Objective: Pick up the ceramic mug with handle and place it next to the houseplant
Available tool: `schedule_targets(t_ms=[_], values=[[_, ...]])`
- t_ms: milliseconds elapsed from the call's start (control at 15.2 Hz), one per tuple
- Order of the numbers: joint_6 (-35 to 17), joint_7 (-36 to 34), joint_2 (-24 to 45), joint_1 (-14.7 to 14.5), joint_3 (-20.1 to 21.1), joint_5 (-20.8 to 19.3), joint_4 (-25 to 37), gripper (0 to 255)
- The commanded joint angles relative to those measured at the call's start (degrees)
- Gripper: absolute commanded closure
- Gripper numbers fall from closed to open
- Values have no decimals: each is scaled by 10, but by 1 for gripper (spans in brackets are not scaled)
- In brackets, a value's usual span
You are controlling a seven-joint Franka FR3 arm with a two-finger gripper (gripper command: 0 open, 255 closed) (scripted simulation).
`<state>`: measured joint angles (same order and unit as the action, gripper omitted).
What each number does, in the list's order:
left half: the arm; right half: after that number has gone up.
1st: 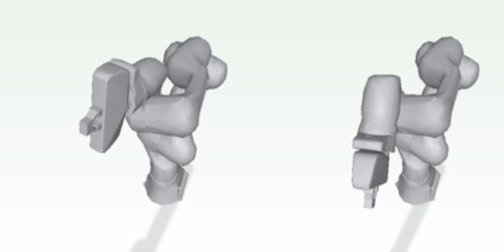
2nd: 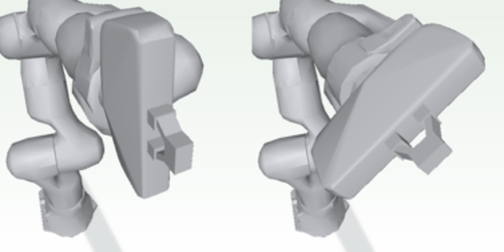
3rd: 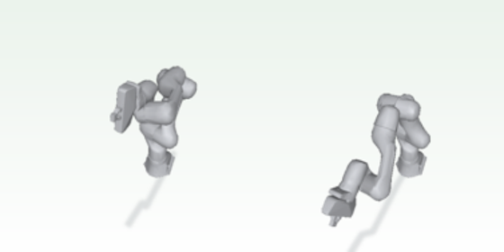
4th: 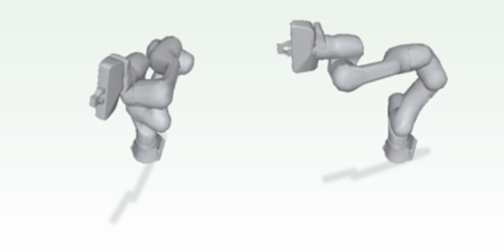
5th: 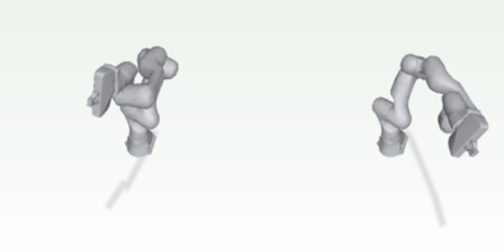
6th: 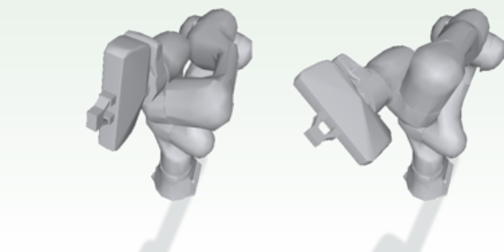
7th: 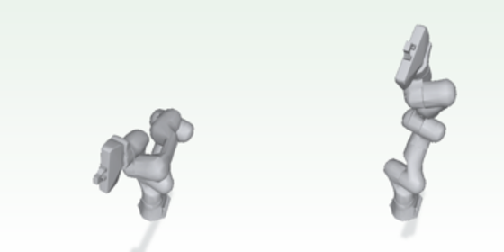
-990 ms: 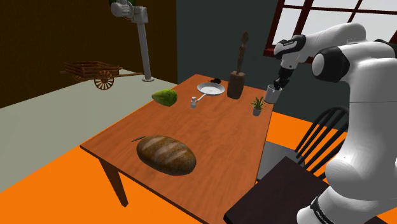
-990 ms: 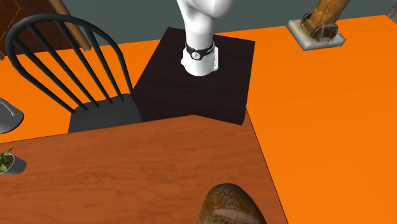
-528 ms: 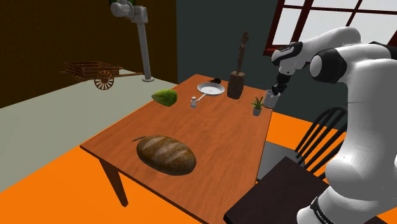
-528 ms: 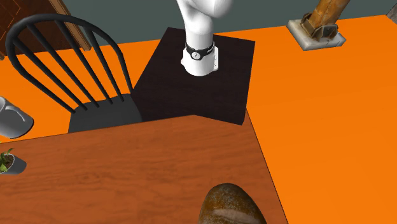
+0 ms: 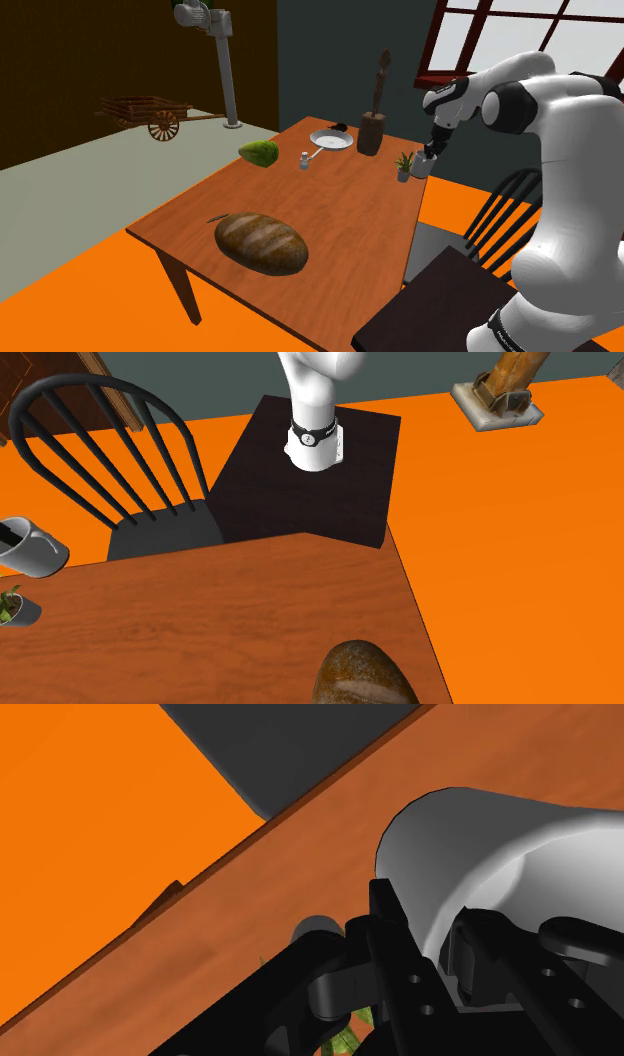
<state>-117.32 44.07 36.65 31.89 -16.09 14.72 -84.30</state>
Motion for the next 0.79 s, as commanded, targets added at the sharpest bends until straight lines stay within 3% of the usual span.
schedule_targets(t_ms=[0,726], values=[[-12,2,5,0,1,2,-7,255],[-70,13,50,5,11,16,-21,255]])
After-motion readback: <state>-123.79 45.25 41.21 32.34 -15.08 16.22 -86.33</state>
